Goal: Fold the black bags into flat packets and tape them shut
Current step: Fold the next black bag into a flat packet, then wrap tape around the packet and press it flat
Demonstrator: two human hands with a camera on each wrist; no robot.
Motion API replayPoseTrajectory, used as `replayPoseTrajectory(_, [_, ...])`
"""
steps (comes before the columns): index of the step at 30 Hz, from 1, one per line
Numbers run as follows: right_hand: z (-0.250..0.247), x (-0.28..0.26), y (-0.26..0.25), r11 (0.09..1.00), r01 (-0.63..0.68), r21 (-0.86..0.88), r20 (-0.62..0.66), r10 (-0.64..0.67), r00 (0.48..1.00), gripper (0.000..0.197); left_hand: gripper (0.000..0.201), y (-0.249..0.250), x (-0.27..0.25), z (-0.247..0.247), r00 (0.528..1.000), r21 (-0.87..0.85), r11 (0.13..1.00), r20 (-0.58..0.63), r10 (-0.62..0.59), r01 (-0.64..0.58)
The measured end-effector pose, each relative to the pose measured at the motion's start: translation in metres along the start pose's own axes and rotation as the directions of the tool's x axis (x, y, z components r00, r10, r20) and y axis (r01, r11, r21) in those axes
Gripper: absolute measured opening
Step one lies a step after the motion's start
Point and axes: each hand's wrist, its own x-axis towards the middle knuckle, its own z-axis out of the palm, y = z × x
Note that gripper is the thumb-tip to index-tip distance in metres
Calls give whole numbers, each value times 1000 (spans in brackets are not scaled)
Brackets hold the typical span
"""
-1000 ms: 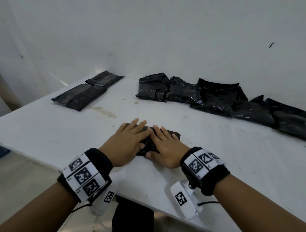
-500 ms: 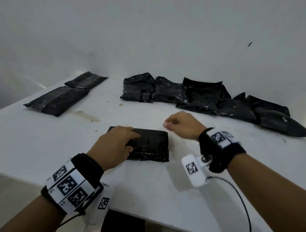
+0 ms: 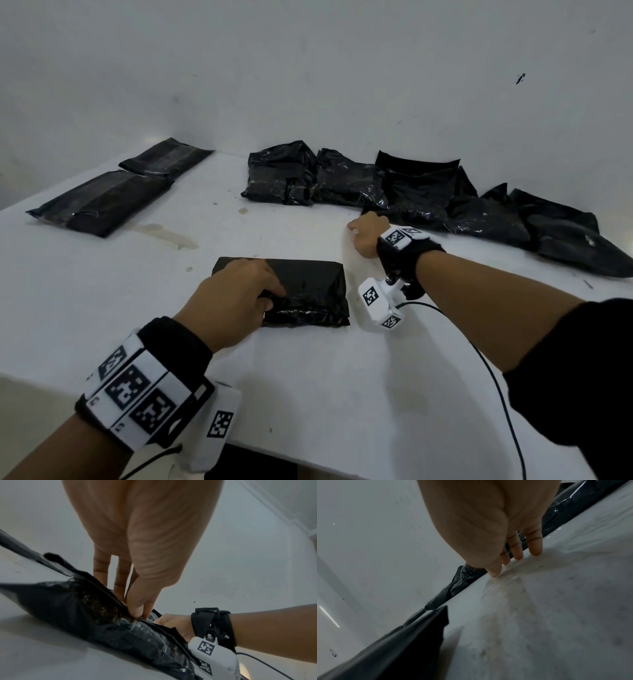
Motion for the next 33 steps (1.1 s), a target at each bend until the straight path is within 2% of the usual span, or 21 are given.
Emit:
replayPoseTrajectory(3, [2, 2, 6, 997, 21, 69, -60, -17, 998, 38, 29, 0, 0, 0, 1000, -16, 1000, 1, -15, 15])
replayPoseTrajectory(7, [1, 3, 12, 975, 59, 214, -157, -25, 987, 13, 30, 1, -2, 0, 1000, -22, 1000, 1, -16, 16])
replayPoseTrajectory(10, [1, 0, 15, 960, 82, 268, -168, -37, 985, 5, 30, 2, -2, -1, 1000, -2, 1000, 2, -19, 19])
replayPoseTrajectory(14, [4, 3, 21, 941, 122, 316, -190, -63, 980, 16, 31, 1, -2, -2, 1000, -3, 1000, 4, -28, 28])
replayPoseTrajectory(21, [5, 7, 22, 942, 140, 305, -208, -78, 975, 15, 32, -1, -1, -2, 999, 11, 999, 15, -40, 40])
replayPoseTrajectory(23, [3, 6, 20, 949, 129, 288, -213, -68, 975, 20, 32, 0, -2, -2, 999, 26, 999, 20, -46, 45])
replayPoseTrajectory(28, [-5, -4, 18, 958, 112, 266, -170, -68, 983, 13, 33, 0, -5, -2, 998, 69, 996, 19, -58, 56])
replayPoseTrajectory(31, [-18, -17, 19, 948, 132, 291, -188, -78, 979, 24, 33, -5, -6, -1, 998, 63, 996, 2, -56, 56])
replayPoseTrajectory(33, [-27, -28, 21, 929, 160, 335, -205, -94, 974, 19, 33, -6, -7, 0, 999, 66, 997, -11, -46, 47])
